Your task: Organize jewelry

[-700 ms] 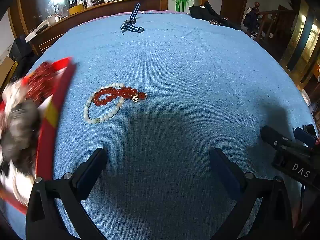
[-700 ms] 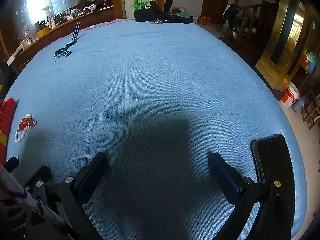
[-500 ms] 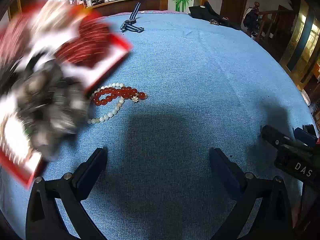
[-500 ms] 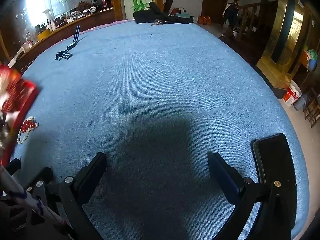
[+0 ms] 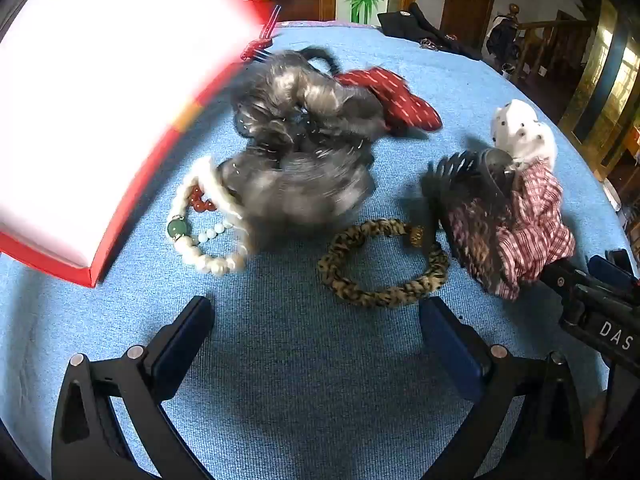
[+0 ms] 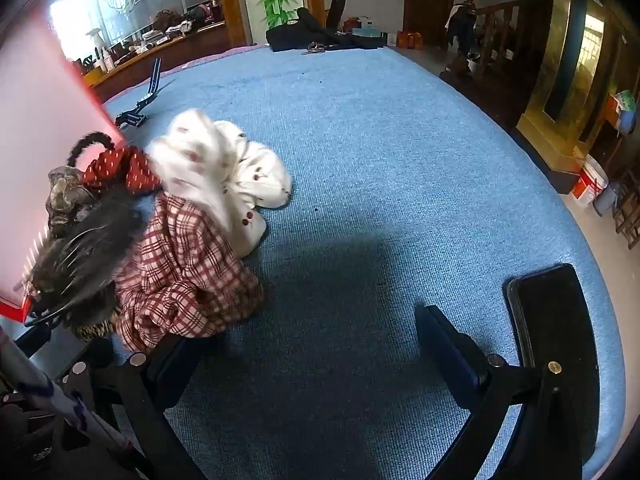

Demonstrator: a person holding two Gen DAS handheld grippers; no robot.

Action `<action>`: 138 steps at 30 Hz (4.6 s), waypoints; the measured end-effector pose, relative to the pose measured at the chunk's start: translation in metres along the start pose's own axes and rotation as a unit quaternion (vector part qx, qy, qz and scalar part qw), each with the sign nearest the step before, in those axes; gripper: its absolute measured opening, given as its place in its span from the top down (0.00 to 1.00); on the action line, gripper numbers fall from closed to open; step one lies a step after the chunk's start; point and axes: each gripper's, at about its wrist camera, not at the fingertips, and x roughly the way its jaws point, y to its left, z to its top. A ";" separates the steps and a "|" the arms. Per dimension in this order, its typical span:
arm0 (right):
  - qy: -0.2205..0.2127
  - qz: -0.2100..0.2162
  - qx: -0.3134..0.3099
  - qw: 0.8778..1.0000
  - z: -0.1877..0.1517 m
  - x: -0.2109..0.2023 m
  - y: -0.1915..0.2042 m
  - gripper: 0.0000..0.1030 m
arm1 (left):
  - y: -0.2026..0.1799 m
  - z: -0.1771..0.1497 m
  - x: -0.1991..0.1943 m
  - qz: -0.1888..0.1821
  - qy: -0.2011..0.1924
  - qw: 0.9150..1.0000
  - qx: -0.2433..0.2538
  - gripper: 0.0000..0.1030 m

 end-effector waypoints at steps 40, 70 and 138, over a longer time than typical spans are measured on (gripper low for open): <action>-0.059 0.131 -0.005 0.990 -0.032 -0.102 0.023 0.00 | 0.062 -0.034 -0.126 -0.046 -0.113 0.992 0.017 0.00; -0.052 0.131 -0.020 0.990 -0.035 -0.099 0.036 0.02 | 0.060 -0.038 -0.113 -0.044 -0.095 0.994 0.034 0.00; -0.015 0.169 0.006 0.986 0.000 -0.032 0.003 0.80 | -0.005 0.020 -0.003 -0.087 0.006 0.991 0.097 0.70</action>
